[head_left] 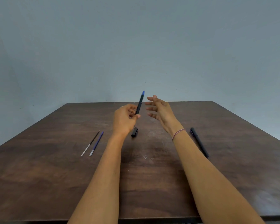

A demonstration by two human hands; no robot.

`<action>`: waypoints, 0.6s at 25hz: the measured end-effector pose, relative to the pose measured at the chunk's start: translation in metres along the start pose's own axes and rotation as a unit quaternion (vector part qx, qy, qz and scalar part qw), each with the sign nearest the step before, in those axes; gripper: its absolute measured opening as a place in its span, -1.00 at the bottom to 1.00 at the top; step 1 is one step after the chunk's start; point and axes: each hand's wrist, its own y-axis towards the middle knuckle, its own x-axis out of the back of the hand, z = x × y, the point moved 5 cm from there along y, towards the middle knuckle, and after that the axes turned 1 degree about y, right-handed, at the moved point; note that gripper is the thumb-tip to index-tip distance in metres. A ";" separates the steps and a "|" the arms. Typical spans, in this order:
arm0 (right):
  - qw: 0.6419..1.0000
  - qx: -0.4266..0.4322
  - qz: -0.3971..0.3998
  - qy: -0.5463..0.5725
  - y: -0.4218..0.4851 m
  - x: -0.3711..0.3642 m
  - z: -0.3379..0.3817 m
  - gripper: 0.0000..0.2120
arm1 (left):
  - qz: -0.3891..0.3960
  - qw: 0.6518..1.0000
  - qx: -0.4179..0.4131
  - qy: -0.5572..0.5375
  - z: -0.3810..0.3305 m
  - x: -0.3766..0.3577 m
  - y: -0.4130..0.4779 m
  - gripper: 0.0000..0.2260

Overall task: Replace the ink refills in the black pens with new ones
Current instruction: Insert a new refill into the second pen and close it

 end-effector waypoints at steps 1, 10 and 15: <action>0.995 0.013 -0.009 -0.100 0.001 0.001 -0.003 -0.64 | -0.019 1.000 0.021 -0.009 0.004 0.004 0.002 -0.77; 0.791 0.022 0.191 -0.581 -0.011 -0.047 -0.036 -0.66 | -0.056 0.996 0.064 -0.007 0.011 0.007 0.005 -0.77; 0.788 0.012 0.193 -0.584 -0.011 -0.046 -0.035 -0.65 | -0.043 0.997 0.063 -0.014 0.008 0.003 0.003 -0.75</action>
